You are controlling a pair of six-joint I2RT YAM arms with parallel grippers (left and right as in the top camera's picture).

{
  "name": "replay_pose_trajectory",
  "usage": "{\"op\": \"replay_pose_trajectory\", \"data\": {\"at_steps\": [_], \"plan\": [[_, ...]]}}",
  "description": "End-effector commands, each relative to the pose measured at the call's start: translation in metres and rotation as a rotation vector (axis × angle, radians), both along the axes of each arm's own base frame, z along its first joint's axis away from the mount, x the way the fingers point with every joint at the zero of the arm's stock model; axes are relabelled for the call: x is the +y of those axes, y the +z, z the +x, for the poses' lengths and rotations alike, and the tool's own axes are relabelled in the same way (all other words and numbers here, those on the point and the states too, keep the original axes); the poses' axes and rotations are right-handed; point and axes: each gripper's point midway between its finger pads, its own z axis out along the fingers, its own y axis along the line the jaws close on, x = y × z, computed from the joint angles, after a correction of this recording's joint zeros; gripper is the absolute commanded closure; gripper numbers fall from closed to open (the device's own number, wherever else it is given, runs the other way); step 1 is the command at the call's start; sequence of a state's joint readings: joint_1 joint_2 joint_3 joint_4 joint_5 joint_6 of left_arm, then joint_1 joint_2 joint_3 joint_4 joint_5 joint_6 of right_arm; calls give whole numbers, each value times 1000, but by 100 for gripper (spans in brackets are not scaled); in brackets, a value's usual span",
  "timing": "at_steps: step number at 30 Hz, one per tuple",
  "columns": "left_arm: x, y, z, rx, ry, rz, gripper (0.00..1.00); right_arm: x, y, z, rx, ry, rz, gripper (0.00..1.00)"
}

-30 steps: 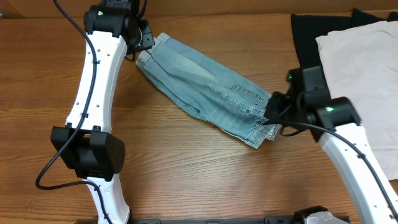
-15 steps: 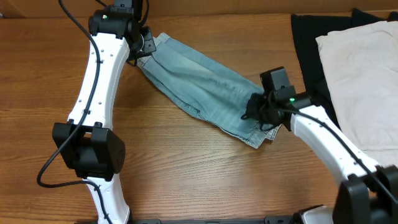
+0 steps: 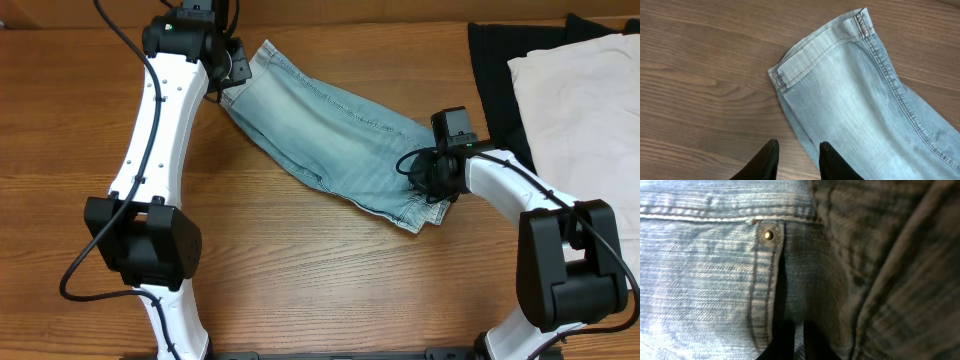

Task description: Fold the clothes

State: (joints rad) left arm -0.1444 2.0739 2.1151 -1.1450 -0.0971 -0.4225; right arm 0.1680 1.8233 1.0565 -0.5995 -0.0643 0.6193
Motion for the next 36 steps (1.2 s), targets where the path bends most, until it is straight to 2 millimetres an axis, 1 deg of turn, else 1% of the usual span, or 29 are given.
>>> {"op": "replay_pose_trajectory", "data": {"at_steps": [1,3,6,7,8,10,11,12,15,17,18,19,21,24,26,27,28,31,34,36], "plan": [[-9,-25,4,45,-15,-7,69,-2,-6,-5,24,-8,-5,88],[-12,-38,4,76,-21,-9,69,-1,-6,-6,26,-6,2,87],[-13,-58,4,124,-33,-1,68,7,-3,-6,27,12,45,83],[-13,-66,3,143,-47,8,66,12,-1,-6,27,33,66,80],[-13,-75,3,161,-69,20,62,18,1,-6,26,61,94,72],[-13,-91,3,196,-117,44,48,26,6,-7,28,96,138,58],[-13,-99,4,208,-135,52,41,27,7,-8,35,97,145,53],[-13,-107,6,219,-158,62,38,28,8,-9,39,100,147,50],[-15,-129,12,234,-222,81,36,28,11,-11,43,109,149,44],[-17,-139,17,234,-243,85,37,27,10,-11,46,108,146,42],[-18,-143,19,231,-244,83,38,27,10,-11,45,115,144,40],[-18,-147,21,230,-245,84,43,27,10,-11,45,115,144,40],[-19,-152,24,223,-244,83,60,27,10,-11,45,115,144,39],[-18,-163,26,232,-241,90,79,27,10,-12,47,115,145,39],[-16,-172,24,253,-238,100,86,27,10,-12,49,115,145,39],[-14,-179,22,272,-236,106,88,28,10,-13,50,115,148,39],[-14,-183,20,284,-236,108,89,29,11,-13,51,117,154,39],[-12,-199,12,334,-237,112,92,36,16,-15,55,128,197,38],[-9,-212,-2,404,-221,114,95,39,29,-15,55,149,209,35],[-5,-215,-12,448,-189,119,96,39,40,-15,50,157,206,33]]}}
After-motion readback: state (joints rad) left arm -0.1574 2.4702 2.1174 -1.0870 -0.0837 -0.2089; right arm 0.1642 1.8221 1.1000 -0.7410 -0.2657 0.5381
